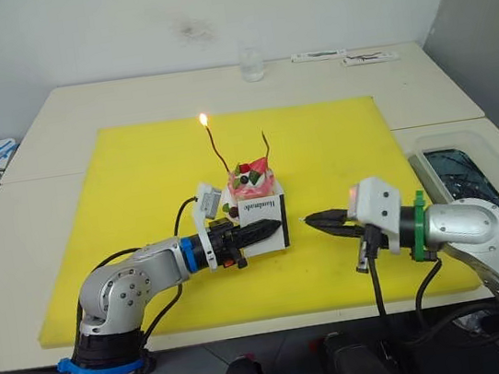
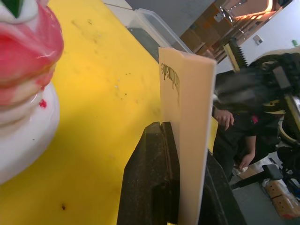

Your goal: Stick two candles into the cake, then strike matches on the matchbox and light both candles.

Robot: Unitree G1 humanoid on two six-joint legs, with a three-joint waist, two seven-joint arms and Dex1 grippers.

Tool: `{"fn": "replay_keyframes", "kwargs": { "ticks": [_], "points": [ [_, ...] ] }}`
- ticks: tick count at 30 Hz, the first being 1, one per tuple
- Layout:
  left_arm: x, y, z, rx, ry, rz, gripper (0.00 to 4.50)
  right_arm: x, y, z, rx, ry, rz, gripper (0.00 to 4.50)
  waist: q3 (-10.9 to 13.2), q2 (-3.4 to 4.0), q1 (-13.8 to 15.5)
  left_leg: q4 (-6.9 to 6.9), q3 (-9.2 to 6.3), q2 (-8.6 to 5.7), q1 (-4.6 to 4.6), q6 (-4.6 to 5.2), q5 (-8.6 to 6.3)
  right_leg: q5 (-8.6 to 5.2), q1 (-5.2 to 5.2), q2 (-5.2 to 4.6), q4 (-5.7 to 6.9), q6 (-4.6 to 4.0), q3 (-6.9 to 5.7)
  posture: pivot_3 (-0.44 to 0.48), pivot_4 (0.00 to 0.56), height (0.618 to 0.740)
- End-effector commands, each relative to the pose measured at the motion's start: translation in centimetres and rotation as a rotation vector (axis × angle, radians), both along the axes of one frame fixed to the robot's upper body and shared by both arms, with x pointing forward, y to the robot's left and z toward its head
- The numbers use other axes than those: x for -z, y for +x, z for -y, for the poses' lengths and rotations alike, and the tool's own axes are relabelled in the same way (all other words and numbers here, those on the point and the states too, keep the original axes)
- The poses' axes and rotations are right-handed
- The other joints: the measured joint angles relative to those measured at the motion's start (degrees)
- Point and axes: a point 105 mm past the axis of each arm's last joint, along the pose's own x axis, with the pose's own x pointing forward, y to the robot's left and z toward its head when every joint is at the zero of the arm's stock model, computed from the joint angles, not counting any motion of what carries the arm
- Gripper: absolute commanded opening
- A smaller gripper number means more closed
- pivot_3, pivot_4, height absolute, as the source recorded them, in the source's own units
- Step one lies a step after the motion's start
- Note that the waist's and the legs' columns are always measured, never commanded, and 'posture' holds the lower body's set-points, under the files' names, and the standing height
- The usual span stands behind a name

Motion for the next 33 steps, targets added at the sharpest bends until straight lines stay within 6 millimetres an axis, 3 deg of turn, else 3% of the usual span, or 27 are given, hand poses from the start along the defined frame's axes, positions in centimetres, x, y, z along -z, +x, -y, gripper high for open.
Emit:
{"fn": "replay_keyframes", "kwargs": {
  "ticks": [1, 33],
  "points": [
    [-0.8, 0.0, 0.4, 0.026, -0.023, 0.008, 0.0, 0.0, 0.2, -0.7, -0.035, -0.047, 0.049, 0.04, 0.0, 0.0, 0.0, 0.0, -0.01, 0.0, -0.01, 0.0, 0.0, 0.0, -0.01, 0.0, -0.01, 0.01, -0.01, 0.0, 0.15, 0.74],
    [-1.3, -0.5, 0.9, 0.058, -0.046, -0.012, 0.0, 2.2, 2.2, -2.3, -0.088, -0.152, 0.114, 0.04, 0.0, 0.0, 0.3, 0.05, -0.02, -0.01, 0.01, -0.01, 0.0, 0.03, 0.01, -0.01, 0.05, 0.05, -0.01, 0.0, 0.15, 0.74]
  ]
}}
